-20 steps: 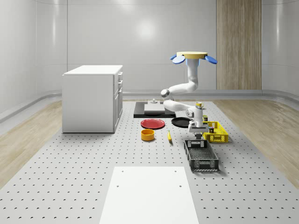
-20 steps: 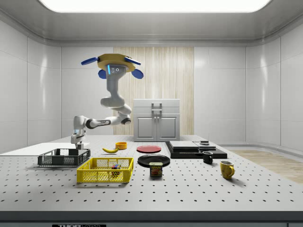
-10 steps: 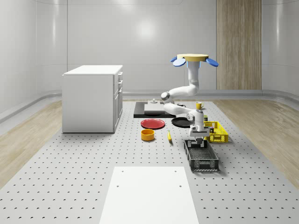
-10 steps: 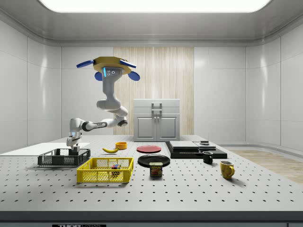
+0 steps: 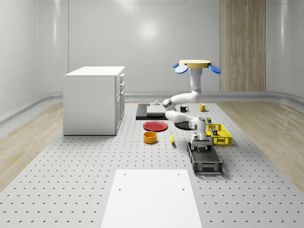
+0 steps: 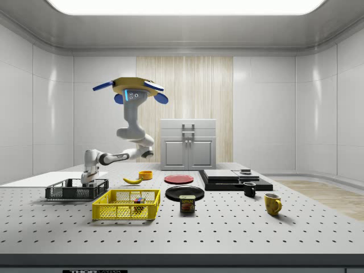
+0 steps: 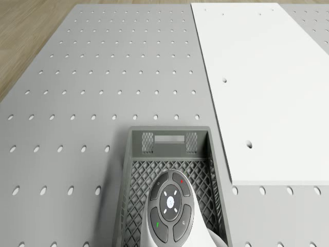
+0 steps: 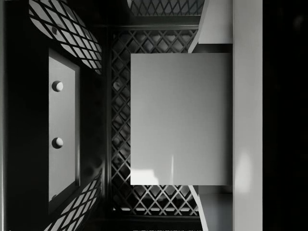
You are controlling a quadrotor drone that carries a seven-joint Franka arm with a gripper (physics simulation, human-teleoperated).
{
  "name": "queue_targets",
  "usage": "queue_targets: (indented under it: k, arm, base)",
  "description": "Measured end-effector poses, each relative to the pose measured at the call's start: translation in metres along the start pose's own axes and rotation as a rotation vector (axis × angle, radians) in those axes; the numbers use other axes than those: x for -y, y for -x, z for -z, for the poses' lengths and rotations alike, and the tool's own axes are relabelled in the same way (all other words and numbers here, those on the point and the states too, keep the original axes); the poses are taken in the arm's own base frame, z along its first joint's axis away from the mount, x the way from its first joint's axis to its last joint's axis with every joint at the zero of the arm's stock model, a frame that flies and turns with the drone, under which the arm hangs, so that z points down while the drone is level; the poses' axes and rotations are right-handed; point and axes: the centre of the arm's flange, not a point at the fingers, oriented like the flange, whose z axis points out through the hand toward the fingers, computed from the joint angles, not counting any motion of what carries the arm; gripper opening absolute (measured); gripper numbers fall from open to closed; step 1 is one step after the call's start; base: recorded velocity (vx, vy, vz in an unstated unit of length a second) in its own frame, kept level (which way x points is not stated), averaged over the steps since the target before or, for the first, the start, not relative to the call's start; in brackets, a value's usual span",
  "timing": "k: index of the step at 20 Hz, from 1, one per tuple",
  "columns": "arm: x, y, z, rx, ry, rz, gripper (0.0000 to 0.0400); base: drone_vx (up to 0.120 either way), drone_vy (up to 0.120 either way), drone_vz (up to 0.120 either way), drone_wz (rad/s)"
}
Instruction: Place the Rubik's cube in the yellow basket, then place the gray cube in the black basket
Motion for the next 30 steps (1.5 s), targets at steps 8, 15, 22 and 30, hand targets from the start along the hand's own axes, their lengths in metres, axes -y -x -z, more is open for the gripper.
queue_targets:
  k: [8,15,22,30]
  arm:
    - [0.000,0.000,0.010,0.000,0.000,0.000,0.0380]
    - [0.000,0.000,0.033,0.000,0.000,0.000,0.0396]
    - [0.000,0.000,0.040,0.000,0.000,0.000,0.0399]
    - [0.000,0.000,0.042,0.000,0.000,0.000,0.0400]
  base:
    - [0.000,0.000,0.000,0.000]
    - [0.000,0.000,0.000,0.000]
    - [0.000,0.000,0.011,0.000]
    - [0.000,0.000,0.000,0.000]
